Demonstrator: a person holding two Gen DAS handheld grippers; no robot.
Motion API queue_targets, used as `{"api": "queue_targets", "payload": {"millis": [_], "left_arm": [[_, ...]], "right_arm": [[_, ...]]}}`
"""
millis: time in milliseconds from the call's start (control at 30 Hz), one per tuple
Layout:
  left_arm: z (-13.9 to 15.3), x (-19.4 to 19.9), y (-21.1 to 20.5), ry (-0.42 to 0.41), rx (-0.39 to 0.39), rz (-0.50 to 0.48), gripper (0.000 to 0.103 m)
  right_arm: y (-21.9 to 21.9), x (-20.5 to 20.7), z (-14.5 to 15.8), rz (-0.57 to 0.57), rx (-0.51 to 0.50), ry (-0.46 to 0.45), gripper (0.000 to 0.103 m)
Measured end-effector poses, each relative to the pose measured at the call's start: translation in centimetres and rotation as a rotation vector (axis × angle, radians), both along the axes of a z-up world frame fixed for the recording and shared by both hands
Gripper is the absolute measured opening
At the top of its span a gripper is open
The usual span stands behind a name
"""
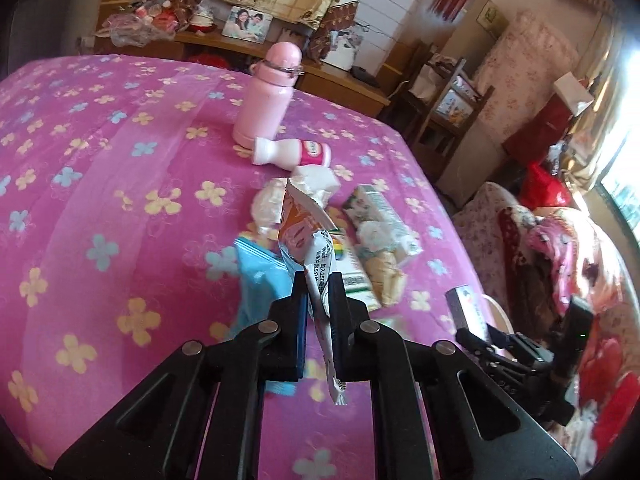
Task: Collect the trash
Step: 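Carry both items over the cream bin and open both tools to drop them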
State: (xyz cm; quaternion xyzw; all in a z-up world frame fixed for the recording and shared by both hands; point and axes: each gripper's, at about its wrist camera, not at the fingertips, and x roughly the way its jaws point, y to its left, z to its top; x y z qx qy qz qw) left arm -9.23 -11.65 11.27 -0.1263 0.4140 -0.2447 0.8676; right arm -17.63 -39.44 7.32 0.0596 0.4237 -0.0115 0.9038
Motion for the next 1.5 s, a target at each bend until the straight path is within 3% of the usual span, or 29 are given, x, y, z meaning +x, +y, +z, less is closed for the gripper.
{"api": "queue_targets", "payload": {"millis": [233,700,1167,1500], "left_arm": [[2.0,-2.5,-2.7,-0.055,0.004,-0.073,0.007],[1.9,-5.1,-10.7,-0.063,0.026,-0.228,0.007],[2.2,-6.5,-22.0,-0.095,0.069,-0.385,0.007],[1.3,-7.7,-29.0,-0.070,0.056,-0.475,0.007]], "right_arm": [[-1.3,-1.6,1.1,-0.024,0.008,-0.025,0.045],[-5.2,-4.6,2.1,-0.096,-0.014,-0.038,0.045],[-13.6,-9.3,2.5,-0.258,-0.006,-0.047,0.045],[-20.6,-12.0,0.7,-0.392,0.022,-0.011,0.045]]}}
